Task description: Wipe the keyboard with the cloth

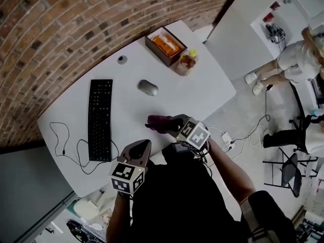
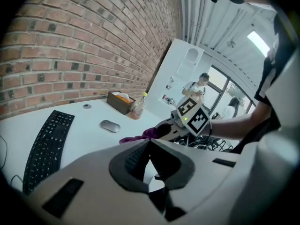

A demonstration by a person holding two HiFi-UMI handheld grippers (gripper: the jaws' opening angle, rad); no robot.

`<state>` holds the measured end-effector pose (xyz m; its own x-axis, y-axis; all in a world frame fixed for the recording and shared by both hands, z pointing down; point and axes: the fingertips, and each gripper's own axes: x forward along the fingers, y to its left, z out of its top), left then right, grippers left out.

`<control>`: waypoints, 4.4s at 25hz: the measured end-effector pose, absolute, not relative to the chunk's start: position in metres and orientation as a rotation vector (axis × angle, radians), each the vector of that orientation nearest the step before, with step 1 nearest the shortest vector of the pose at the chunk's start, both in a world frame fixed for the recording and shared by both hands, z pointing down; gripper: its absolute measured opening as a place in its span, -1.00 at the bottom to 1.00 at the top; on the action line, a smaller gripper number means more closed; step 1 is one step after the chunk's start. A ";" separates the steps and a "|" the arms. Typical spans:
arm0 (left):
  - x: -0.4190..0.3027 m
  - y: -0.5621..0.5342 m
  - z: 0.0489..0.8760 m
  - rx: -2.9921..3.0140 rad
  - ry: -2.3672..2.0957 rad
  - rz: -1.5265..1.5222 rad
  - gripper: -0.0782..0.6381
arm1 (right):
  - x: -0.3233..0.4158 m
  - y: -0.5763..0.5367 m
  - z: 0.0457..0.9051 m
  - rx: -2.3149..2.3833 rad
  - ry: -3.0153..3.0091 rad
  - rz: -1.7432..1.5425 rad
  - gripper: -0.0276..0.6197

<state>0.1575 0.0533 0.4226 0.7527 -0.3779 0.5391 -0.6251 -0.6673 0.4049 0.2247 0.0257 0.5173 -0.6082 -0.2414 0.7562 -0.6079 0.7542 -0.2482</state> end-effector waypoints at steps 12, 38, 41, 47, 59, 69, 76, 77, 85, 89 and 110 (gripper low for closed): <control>0.231 0.042 0.413 2.387 -0.743 0.560 -0.74 | 0.315 0.004 0.548 0.718 -2.148 0.692 -0.58; 0.231 0.052 0.434 2.264 -0.818 0.579 -0.74 | 0.337 -0.005 0.613 0.694 -2.030 0.745 -0.56; 0.231 0.053 0.433 2.269 -0.818 0.577 -0.74 | 0.339 -0.006 0.612 0.717 -2.030 0.751 -0.55; 0.231 0.050 0.431 2.286 -0.810 0.576 -0.74 | 0.331 -0.003 0.602 0.680 -2.071 0.745 -0.25; 0.217 0.059 0.424 2.334 -0.757 0.594 -0.74 | 0.334 0.010 0.594 0.769 -2.042 0.737 -0.15; 0.182 0.068 0.415 2.381 -0.722 0.556 -0.74 | 0.316 0.027 0.541 0.926 -2.064 0.697 -0.15; 0.138 0.072 0.399 2.395 -0.790 0.491 -0.74 | 0.252 0.031 0.472 0.980 -2.245 0.589 -0.15; 0.131 0.072 0.396 2.394 -0.807 0.480 -0.74 | 0.239 0.030 0.462 0.980 -2.283 0.579 -0.15; 0.070 0.076 0.366 2.406 -0.975 0.361 -0.74 | 0.131 0.035 0.393 0.871 -2.547 0.457 -0.17; 0.044 0.076 0.350 2.421 -1.064 0.277 -0.74 | 0.088 0.040 0.368 0.801 -2.649 0.414 -0.26; -0.008 0.077 0.324 2.363 -1.257 0.113 -0.74 | 0.045 0.054 0.318 0.559 -2.842 0.393 -0.86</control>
<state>-0.0084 0.0771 0.3241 0.5796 -0.7652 0.2802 -0.8030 -0.4778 0.3562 0.0452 0.0536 0.3184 -0.9038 -0.3385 0.2617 -0.3968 0.8920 -0.2165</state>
